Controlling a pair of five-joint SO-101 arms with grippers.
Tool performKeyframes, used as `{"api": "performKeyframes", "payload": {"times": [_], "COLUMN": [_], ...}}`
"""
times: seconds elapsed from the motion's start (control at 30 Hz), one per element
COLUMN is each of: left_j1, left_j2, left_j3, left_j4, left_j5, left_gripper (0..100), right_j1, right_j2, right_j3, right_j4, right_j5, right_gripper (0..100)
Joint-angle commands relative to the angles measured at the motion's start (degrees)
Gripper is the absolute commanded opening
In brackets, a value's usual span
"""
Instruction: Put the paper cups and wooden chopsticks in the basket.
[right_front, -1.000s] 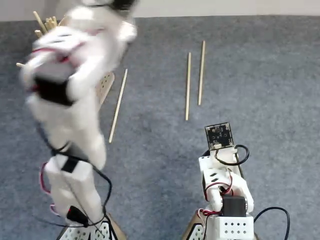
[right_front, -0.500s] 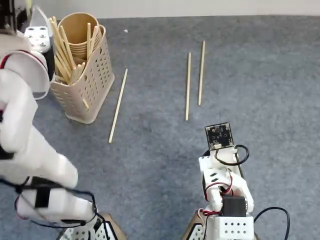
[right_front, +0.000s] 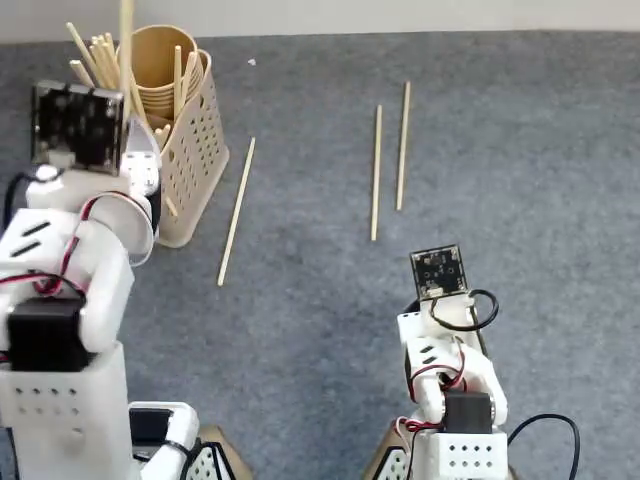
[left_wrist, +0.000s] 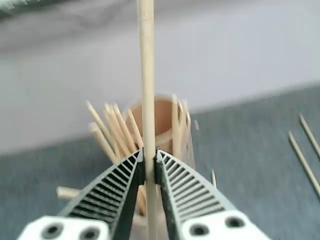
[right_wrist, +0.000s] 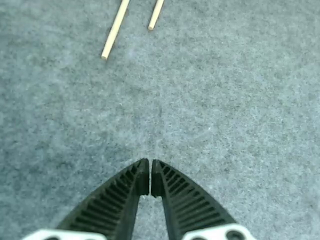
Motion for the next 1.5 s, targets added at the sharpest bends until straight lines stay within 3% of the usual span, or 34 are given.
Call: {"api": "performKeyframes", "payload": {"times": [0.0, 0.13, 0.37, 0.63, 0.83, 0.97, 1.1, 1.27, 1.47], "left_j1": [0.8, -0.1, -3.8, -4.1, -4.1, -4.1, -4.1, -2.9, 10.3], "left_j2": [-2.0, 2.5, 15.7, 21.1, 16.6, 12.9, 9.4, 3.4, -1.7], "left_j3": [0.4, 0.9, 5.8, 7.6, 10.9, 10.7, 7.3, -2.8, -11.6], "left_j4": [-9.8, -14.0, -28.8, -30.2, -30.2, -29.7, -24.4, -10.2, 13.3], "left_j5": [-0.5, -0.6, -0.4, -0.3, -0.3, -0.3, -0.4, -0.2, -0.4], "left_gripper": [0, 0, 0, 1, 15, 14, 14, 14, 14], "right_j1": [-0.5, -0.5, -0.5, -0.5, -0.5, -0.5, -0.5, -0.5, -0.5], "right_j2": [-0.8, -0.8, -0.8, -0.8, -0.8, -0.8, -0.8, -0.8, -0.8], "right_j3": [7.2, 7.2, 7.2, 7.2, 7.2, 7.2, 7.2, 7.2, 7.2], "right_j4": [-0.7, -0.7, -0.7, -0.7, -0.7, -0.7, -0.7, -0.7, -0.7], "right_j5": [0.4, 0.4, 0.4, 0.4, 0.4, 0.4, 0.4, 0.4, 0.4], "right_gripper": [2.8, 2.8, 2.8, 2.8, 2.8, 2.8, 2.8, 2.8, 2.8]}}
